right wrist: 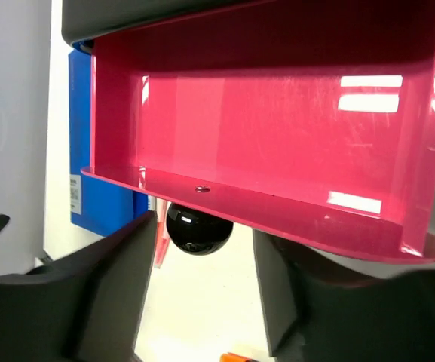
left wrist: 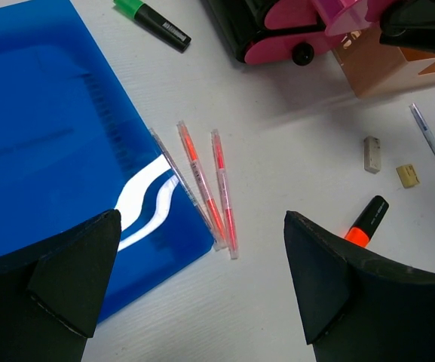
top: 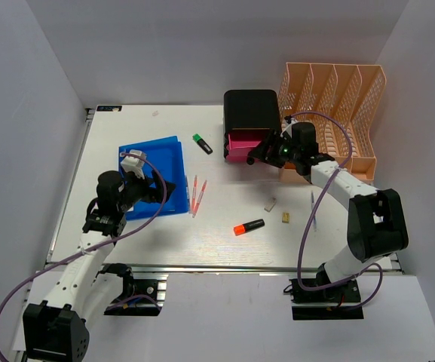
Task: Organize the desk
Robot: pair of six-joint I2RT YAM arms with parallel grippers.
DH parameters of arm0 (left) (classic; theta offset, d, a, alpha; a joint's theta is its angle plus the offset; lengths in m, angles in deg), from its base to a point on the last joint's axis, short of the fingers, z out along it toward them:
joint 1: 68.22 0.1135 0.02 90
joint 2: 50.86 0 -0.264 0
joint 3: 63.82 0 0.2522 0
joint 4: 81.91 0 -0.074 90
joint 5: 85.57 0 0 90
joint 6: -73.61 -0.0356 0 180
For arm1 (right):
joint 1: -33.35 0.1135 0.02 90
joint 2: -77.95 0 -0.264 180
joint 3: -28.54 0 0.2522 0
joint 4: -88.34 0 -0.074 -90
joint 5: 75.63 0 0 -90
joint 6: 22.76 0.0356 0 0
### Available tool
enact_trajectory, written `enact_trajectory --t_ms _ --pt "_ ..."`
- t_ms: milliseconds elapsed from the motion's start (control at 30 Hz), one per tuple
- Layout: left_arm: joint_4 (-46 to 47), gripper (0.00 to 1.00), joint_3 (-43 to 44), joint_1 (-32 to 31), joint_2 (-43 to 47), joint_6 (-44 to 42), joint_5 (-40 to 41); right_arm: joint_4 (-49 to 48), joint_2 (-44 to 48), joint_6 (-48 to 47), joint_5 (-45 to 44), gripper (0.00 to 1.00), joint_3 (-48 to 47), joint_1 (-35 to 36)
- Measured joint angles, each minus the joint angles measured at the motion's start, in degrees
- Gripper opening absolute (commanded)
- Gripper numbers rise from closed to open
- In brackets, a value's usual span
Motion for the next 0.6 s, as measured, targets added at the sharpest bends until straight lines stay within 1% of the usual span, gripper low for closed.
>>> enact_trajectory --t_ms 33,133,233,333,367,433,467,533,567,600 --pt "0.0 0.98 0.0 0.0 -0.2 0.0 0.0 -0.02 -0.07 -0.04 0.04 0.73 0.0 0.0" --pt "0.0 0.98 0.0 0.0 -0.87 0.04 0.0 -0.02 -0.22 -0.57 0.46 0.8 0.0 -0.02" --pt "0.0 0.97 0.0 0.0 -1.73 0.22 0.0 -0.13 -0.22 -1.03 1.38 0.81 0.0 -0.02" --pt "0.0 0.9 0.0 -0.04 -2.67 0.55 0.02 0.11 -0.22 -2.23 2.71 0.82 0.0 -0.13" --pt "0.02 0.83 0.0 -0.09 -3.1 0.76 0.04 0.48 -0.2 -2.89 3.32 0.81 0.0 -0.15" --pt "0.02 0.76 0.02 -0.09 -4.48 1.38 0.04 2.14 -0.09 -4.96 4.85 0.81 0.0 -0.2" --pt "-0.04 0.67 0.11 -0.09 -5.66 1.64 -0.02 3.5 0.07 -6.12 5.7 0.8 0.0 -0.24" --pt "-0.09 0.57 0.66 -0.15 -8.59 2.32 -0.35 6.58 0.94 -9.16 7.15 0.76 0.09 -0.24" --pt "-0.2 0.55 1.05 -0.31 -10.34 2.69 -0.68 8.13 1.99 -10.93 7.72 0.74 0.44 -0.26" --pt "-0.26 0.5 1.6 -0.57 -12.22 2.89 -1.03 9.66 3.39 -12.96 8.09 0.7 1.03 -0.28"
